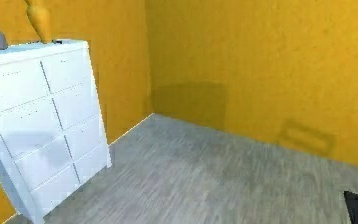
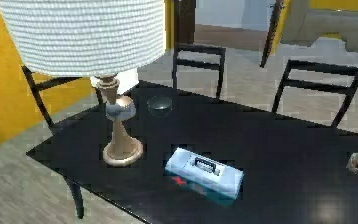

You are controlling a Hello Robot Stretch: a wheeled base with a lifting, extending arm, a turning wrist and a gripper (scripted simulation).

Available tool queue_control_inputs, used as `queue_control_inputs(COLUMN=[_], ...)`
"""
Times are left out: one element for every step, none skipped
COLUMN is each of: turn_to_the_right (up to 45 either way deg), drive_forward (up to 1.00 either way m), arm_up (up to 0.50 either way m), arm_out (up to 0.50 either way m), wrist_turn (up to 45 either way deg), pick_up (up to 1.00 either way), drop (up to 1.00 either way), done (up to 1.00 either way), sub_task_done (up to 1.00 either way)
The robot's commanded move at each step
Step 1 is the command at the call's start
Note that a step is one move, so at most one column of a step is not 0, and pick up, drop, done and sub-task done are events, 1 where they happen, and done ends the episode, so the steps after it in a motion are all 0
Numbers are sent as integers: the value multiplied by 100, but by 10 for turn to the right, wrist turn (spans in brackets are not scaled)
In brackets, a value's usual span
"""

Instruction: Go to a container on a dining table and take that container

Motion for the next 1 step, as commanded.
queue_control_inputs(turn_to_the_right=[330], drive_forward=[0], arm_up=[0], arm_out=[0], wrist_turn=[0], pick_up=[0], drop=[0], done=[0], sub_task_done=[0])
